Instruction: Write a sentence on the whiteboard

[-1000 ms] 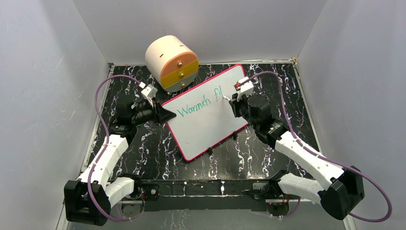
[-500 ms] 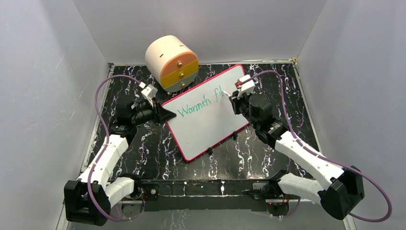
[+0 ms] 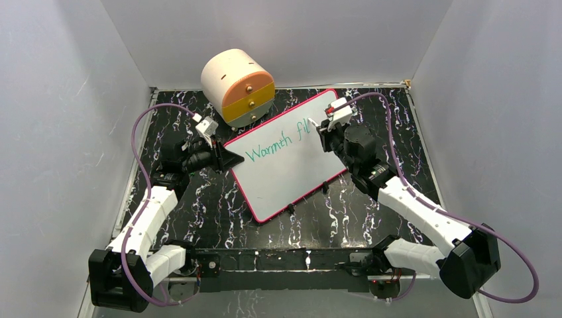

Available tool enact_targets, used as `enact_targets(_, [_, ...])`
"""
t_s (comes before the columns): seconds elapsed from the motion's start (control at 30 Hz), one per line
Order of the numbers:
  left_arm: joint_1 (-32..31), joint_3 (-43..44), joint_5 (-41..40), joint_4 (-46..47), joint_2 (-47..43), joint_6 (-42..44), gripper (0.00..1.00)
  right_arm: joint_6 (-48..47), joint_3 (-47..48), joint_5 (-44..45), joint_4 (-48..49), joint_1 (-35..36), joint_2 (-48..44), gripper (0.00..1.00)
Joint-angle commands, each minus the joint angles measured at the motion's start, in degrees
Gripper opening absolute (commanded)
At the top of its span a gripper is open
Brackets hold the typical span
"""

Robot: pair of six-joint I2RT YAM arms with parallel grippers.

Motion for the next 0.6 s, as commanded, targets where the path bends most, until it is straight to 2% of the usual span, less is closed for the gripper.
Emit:
enact_targets(0.0, [-1.58,-3.21,-7.14,-9.73,2.81,10.79,0.0,-0.71,3.4,-0.21,4.64,-0.55,0.02,0.0])
enact_targets(0.57, [-1.68,-3.23,-7.2,-9.78,2.72,10.76,0.0,0.34,3.07,-1.69,0.58,-0.73,-0.05,0.0])
